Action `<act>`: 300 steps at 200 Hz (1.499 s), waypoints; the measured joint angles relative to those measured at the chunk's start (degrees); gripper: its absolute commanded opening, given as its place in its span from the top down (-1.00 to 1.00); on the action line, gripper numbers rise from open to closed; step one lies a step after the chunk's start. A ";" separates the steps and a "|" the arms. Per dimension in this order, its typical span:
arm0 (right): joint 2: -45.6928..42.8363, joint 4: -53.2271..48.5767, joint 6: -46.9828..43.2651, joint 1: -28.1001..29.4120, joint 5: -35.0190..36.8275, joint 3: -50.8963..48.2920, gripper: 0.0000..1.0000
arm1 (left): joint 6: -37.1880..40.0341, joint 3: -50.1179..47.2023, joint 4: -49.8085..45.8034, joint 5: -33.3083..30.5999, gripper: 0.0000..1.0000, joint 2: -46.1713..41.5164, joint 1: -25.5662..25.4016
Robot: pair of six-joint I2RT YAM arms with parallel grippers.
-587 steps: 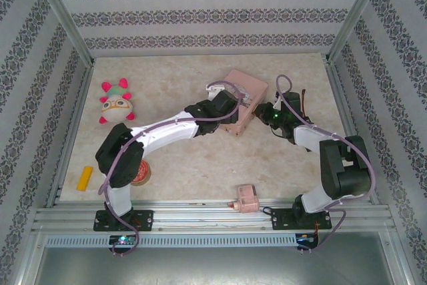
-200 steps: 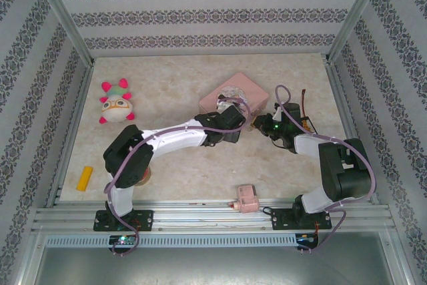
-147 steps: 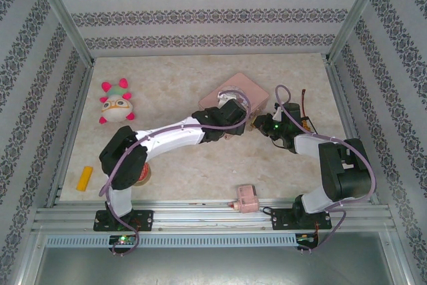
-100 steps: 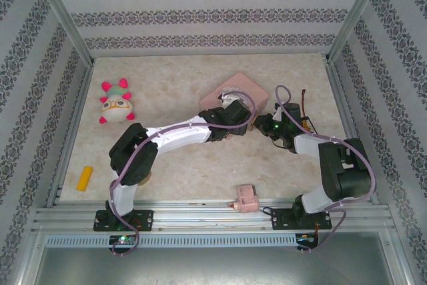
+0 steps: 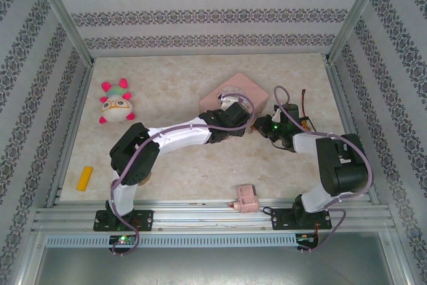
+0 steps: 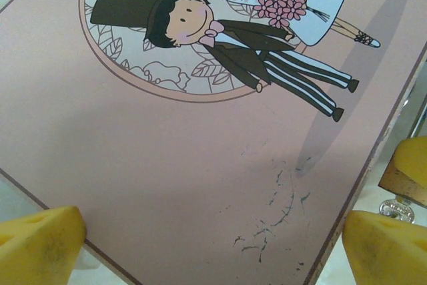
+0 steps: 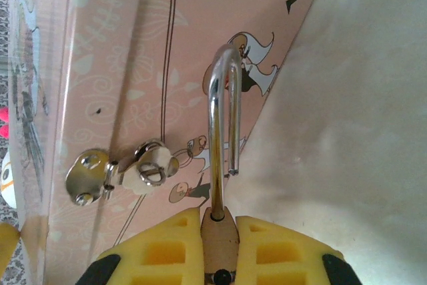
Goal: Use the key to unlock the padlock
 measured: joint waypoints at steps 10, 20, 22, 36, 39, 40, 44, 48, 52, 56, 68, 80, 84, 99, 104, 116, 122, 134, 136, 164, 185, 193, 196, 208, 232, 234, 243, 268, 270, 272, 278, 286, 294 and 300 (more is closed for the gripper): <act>0.28 0.07 0.42 -0.02 0.04 0.17 1.00 | 0.00 -0.22 0.02 -0.37 -0.98 -0.07 0.00; 0.39 0.20 0.74 0.00 0.33 0.35 1.00 | 0.00 -0.42 0.04 -0.57 -0.98 -0.20 0.02; 0.42 0.17 0.83 0.00 0.39 0.42 1.00 | 0.00 -0.44 0.04 -0.59 -0.98 -0.22 0.02; 0.42 0.42 1.01 -0.02 0.72 0.81 1.00 | 0.00 -0.57 0.09 -0.61 -0.98 -0.26 0.02; 0.42 0.42 1.05 -0.02 0.81 0.92 1.00 | 0.00 -0.57 0.07 -0.61 -0.98 -0.26 0.02; 0.42 0.46 1.05 -0.02 0.83 0.94 1.00 | 0.00 -0.57 0.07 -0.63 -0.98 -0.26 0.02; 0.42 0.63 1.07 -0.02 0.90 1.05 1.00 | 0.00 -0.57 0.09 -0.63 -0.98 -0.26 0.02; 0.42 0.79 1.09 0.00 0.94 1.16 1.00 | 0.00 -0.57 0.09 -0.63 -0.98 -0.26 0.02; 0.42 0.81 1.14 -0.02 0.98 1.29 1.00 | 0.00 -0.57 0.09 -0.63 -0.98 -0.28 0.02; 0.42 0.87 1.27 0.00 1.09 1.44 1.00 | 0.00 -0.57 0.09 -0.66 -0.98 -0.26 0.02; 0.42 1.31 1.36 0.00 1.16 1.75 1.00 | -0.02 -0.57 0.09 -0.66 -0.98 -0.28 0.02; 0.42 1.81 1.75 -0.02 1.33 1.90 1.00 | -0.02 -0.59 0.09 -0.72 -0.99 -0.28 0.02; 0.42 1.99 1.77 0.00 1.42 1.92 1.00 | -0.02 -0.59 0.09 -0.72 -0.98 -0.28 0.02; 0.42 2.19 2.23 -0.02 1.79 1.97 1.00 | -0.02 -0.85 0.28 -0.76 -0.98 -0.42 0.00; 0.42 2.19 2.27 -0.02 1.92 1.99 1.00 | -0.02 -0.98 0.42 -0.79 -0.98 -0.50 0.00; 0.42 2.16 2.34 -0.02 2.05 1.99 1.00 | -0.09 -1.40 0.55 -0.85 -0.98 -0.76 0.00; 0.42 2.14 2.34 -0.02 2.19 1.99 1.00 | -0.20 -1.73 0.70 -0.96 -0.98 -0.96 0.00; 0.35 1.97 2.32 -0.02 2.21 1.99 1.00 | -0.28 -2.51 0.57 -1.75 -0.98 -1.44 0.04; 0.35 1.88 2.29 -0.02 2.23 1.99 1.00 | -0.33 -2.75 0.59 -1.90 -0.98 -1.57 0.07; -1.29 -0.09 1.81 -0.04 2.40 1.99 1.00 | -0.42 -5.84 -0.57 -3.98 -0.98 -3.50 0.46; -3.72 -2.19 0.66 -0.04 2.36 1.99 1.00 | -0.42 -8.24 -2.08 -4.92 -0.98 -4.48 1.49; -4.85 -3.32 0.13 -0.04 2.36 1.99 1.00 | -0.42 -8.94 -2.75 -5.25 -0.98 -4.72 2.05; -5.27 -3.74 -0.15 -0.04 2.38 1.99 1.00 | -0.42 -9.27 -2.97 -5.35 -0.98 -4.83 2.32; -6.86 -5.95 -1.29 -0.04 2.36 1.97 1.00 | -0.42 -10.27 -3.43 -5.64 -0.98 -5.33 3.13; -9.84 -11.37 -4.13 -0.04 2.32 1.97 1.00 | -0.39 -12.33 -3.56 -5.92 -0.98 -7.02 4.81; -10.16 -11.93 -4.48 -0.04 2.34 1.97 1.00 | -0.39 -12.46 -3.56 -5.92 -0.98 -7.17 5.05; -11.30 -14.08 -5.70 -0.04 2.34 1.97 1.00 | -0.37 -12.85 -3.56 -5.88 -0.98 -7.67 5.92; -14.32 -19.96 -9.33 -0.04 1.57 1.97 1.00 | 0.02 -13.07 -3.50 -5.31 -0.98 -8.00 8.68; -14.49 -20.39 -9.64 -0.04 1.44 1.97 1.00 | 0.04 -13.07 -3.48 -5.27 -0.98 -8.00 8.85; -14.60 -20.65 -9.77 -0.04 1.33 1.97 1.00 | 0.04 -13.07 -3.45 -5.25 -0.98 -8.00 9.05; -15.02 -21.90 -10.60 -0.04 0.85 1.97 1.00 | 0.13 -13.07 -3.41 -5.07 -0.98 -8.00 9.73; -15.32 -23.32 -11.54 -0.04 0.15 1.97 1.00 | 0.28 -13.05 -3.37 -4.85 -0.98 -8.00 10.51; -15.43 -24.55 -12.35 -0.02 -0.70 1.97 1.00 | 0.50 -13.05 -3.30 -4.81 -0.98 -8.00 11.17; -15.43 -25.35 -12.87 -0.02 -1.46 1.97 1.00 | 0.72 -12.98 -3.28 -4.81 -0.98 -8.00 11.56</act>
